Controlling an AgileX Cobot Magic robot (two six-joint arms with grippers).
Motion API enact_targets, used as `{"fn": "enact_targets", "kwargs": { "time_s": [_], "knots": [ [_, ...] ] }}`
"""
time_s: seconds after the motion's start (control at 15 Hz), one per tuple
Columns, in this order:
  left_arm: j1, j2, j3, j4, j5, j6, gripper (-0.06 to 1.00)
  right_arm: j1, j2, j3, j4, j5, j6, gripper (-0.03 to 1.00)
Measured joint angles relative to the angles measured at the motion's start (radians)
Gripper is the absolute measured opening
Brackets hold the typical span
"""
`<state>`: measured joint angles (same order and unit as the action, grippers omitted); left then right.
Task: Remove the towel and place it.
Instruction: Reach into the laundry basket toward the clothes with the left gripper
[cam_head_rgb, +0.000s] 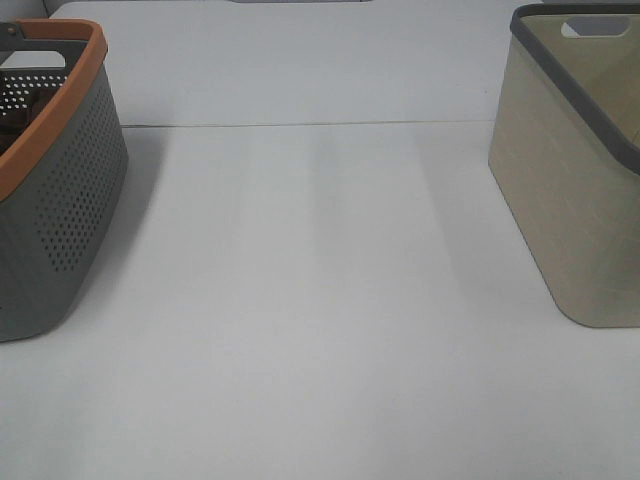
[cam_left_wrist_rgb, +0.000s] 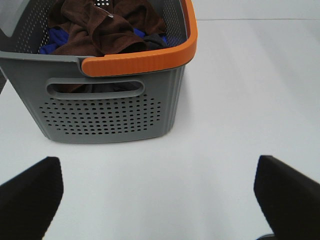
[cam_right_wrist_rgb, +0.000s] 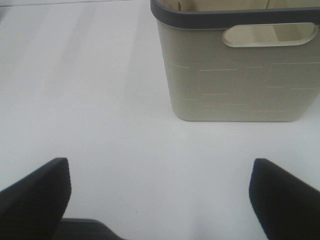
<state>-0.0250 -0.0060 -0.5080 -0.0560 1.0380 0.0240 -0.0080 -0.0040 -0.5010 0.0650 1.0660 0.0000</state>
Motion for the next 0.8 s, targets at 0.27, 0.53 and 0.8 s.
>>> {"fn": "enact_targets", "kwargs": {
  "time_s": [0.27, 0.53, 0.8],
  "knots": [
    [0.000, 0.000, 0.000, 0.000, 0.000, 0.000, 0.99, 0.000, 0.000, 0.000, 0.000, 0.000, 0.000, 0.90],
    [0.000, 0.000, 0.000, 0.000, 0.000, 0.000, 0.99, 0.000, 0.000, 0.000, 0.000, 0.000, 0.000, 0.90],
    [0.000, 0.000, 0.000, 0.000, 0.000, 0.000, 0.99, 0.000, 0.000, 0.000, 0.000, 0.000, 0.000, 0.90]
  ]
}}
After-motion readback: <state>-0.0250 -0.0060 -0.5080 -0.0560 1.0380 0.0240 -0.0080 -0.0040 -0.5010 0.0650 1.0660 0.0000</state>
